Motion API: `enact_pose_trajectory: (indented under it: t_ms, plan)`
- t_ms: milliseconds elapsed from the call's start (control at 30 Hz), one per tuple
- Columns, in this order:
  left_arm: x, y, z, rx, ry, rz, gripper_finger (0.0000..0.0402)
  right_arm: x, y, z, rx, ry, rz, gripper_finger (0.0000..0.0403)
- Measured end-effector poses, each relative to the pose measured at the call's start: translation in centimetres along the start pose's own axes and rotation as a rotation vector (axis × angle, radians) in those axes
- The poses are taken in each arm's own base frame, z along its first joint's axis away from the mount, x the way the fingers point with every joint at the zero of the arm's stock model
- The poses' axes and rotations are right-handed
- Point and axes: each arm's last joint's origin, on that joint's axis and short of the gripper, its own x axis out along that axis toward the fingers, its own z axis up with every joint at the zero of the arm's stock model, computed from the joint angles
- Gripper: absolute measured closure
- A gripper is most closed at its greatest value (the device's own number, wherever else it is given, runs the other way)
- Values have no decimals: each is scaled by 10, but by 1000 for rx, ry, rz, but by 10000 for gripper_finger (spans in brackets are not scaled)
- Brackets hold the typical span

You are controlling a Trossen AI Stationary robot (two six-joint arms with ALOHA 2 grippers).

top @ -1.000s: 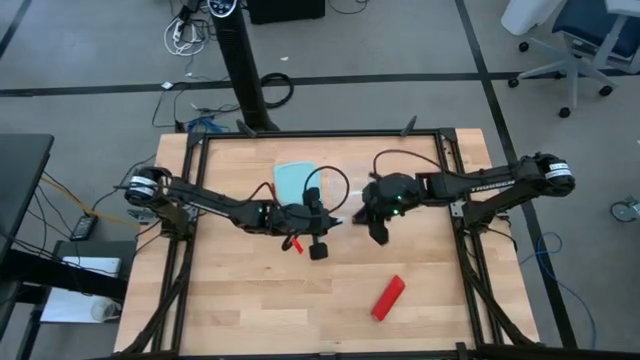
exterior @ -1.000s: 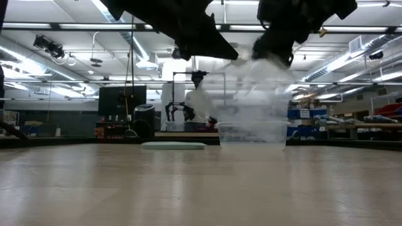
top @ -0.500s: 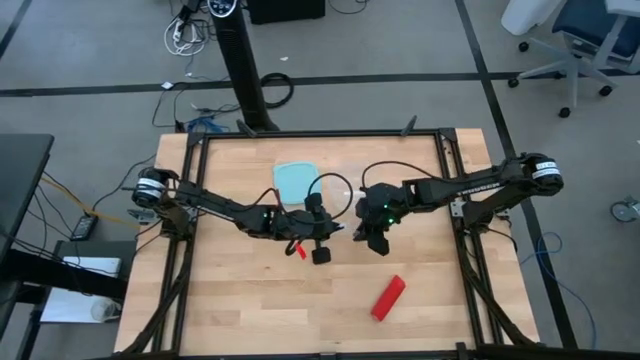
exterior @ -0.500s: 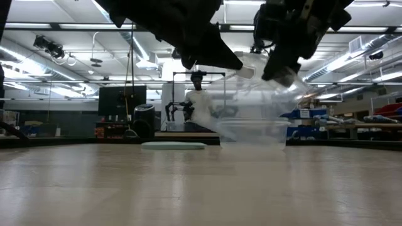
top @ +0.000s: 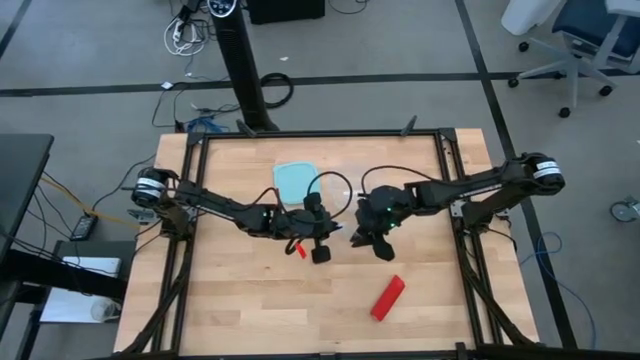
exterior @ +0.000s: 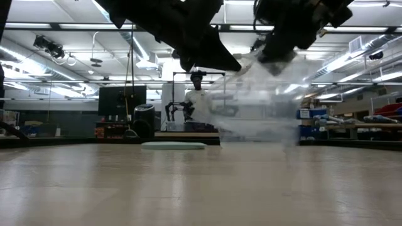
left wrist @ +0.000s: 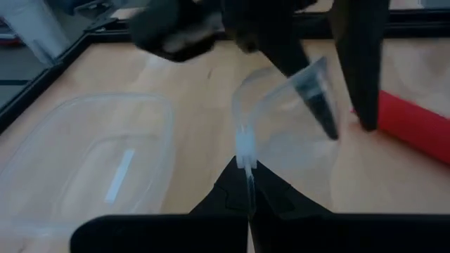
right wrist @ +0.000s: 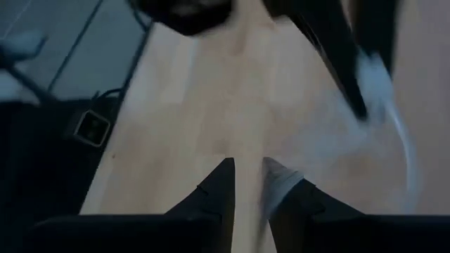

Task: Roll bandage
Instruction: Open the transparent zip lock bag

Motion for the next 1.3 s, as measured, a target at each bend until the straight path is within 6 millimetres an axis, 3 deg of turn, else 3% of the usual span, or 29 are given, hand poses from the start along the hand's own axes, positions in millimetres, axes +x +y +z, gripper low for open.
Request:
enact_pose_trajectory:
  t_ms: [233,467,733,1033,1300]
  plan:
    - [3,-2,-1,-6,-11,-60,401,0,8,1,-250,-22,-30,332]
    - [4,-3,-1,-6,-15,-103,401,5,13,-1,-514,14,-185,329]
    - [5,-1,-1,-11,-12,-142,401,7,24,-3,-724,19,-154,276]
    - [5,0,0,-14,-19,-147,401,8,25,-1,-725,-7,-151,216]
    - [5,-1,0,-13,-20,-148,401,9,32,-5,-645,9,-97,196]
